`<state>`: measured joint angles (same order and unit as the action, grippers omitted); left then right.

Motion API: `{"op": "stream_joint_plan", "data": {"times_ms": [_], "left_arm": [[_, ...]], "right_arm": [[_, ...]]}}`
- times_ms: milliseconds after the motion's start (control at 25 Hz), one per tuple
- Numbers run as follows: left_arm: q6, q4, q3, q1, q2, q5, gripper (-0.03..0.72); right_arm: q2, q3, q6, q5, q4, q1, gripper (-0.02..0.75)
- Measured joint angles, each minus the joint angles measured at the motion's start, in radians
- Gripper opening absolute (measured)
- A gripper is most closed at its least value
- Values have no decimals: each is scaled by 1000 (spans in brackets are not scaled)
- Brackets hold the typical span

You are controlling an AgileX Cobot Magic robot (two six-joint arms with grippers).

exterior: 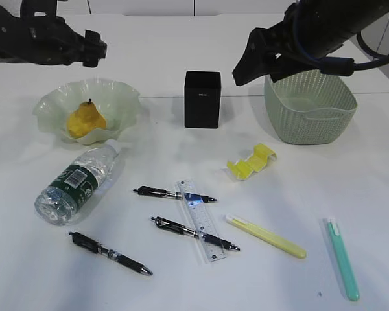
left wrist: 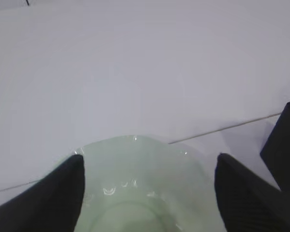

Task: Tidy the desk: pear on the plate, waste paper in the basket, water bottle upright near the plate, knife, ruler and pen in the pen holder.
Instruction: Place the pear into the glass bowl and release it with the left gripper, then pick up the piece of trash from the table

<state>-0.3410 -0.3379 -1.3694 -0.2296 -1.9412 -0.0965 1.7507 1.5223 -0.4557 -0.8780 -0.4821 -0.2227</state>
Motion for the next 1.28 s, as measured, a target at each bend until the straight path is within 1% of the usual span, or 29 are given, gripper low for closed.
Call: {"op": "stream_joint_plan", "data": {"times_ms": [200,360,480,640,1080,1280], "left_arm": [[0,76,0,0,80,56,570],[0,94,0,0,148,87,546],[0,102,0,0,209,120,542],[0,145,0,0,267,183,541],[0,167,0,0,306,219,530],[0,148,0,0,306,151,529]], "right_arm": [[0,0,0,0,15,0,593],[0,0,0,-2,28,0,593],[0,0,0,-16,42,0,593],[0,0,0,-38,65,0,592],[0,0,6,-85,72,0,593],[0,0,23,-85,72,0,592]]}}
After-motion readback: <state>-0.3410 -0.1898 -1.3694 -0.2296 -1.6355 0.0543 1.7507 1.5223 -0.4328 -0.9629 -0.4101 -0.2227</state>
